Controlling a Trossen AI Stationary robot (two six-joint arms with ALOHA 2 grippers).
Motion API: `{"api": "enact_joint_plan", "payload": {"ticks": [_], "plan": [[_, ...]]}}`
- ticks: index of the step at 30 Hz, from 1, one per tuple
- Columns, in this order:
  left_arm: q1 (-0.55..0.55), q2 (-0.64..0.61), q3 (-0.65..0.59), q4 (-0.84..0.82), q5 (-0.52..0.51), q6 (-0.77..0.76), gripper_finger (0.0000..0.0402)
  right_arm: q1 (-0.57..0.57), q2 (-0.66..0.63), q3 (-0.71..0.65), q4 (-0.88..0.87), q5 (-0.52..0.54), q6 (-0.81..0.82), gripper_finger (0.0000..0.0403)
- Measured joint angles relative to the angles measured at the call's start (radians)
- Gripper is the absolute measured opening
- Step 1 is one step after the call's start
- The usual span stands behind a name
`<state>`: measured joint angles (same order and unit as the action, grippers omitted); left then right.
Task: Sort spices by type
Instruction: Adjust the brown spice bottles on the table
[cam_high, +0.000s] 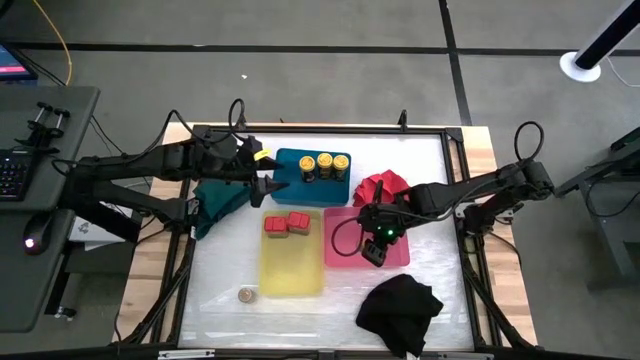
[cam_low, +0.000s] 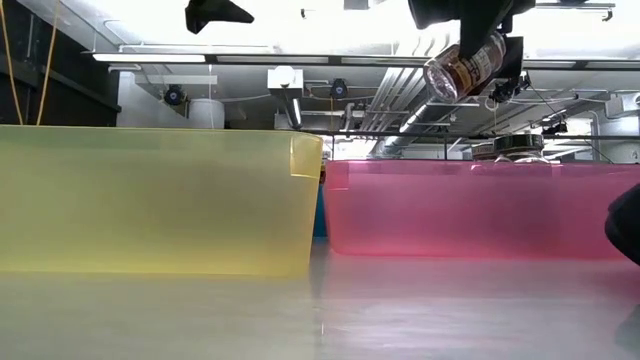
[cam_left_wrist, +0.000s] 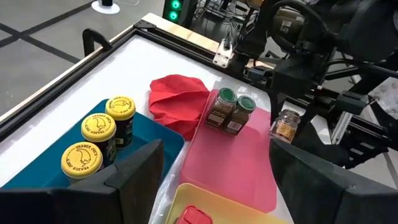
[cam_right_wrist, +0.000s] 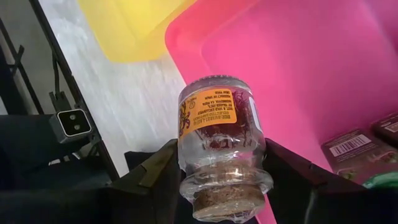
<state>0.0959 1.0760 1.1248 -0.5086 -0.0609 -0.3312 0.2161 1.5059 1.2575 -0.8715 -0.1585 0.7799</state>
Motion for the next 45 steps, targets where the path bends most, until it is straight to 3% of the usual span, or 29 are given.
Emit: {"api": "enact_joint_plan", "payload": {"ticks": [26,36,45], "plan": [[0.0,-0.001,0.0,-0.004,0.012,0.071,0.0278,0.021,0.0,0.0,0.022,-0.018,0.103,0.0183],[0.0,-0.001,0.0,-0.072,0.039,0.14,0.0278,0.122,0.001,0.0,0.041,-0.03,0.422,0.0183],[-0.044,-0.001,0.0,-0.065,0.09,0.068,0.0278,0.361,0.001,-0.021,-0.122,-0.202,0.679,0.0183]]}}
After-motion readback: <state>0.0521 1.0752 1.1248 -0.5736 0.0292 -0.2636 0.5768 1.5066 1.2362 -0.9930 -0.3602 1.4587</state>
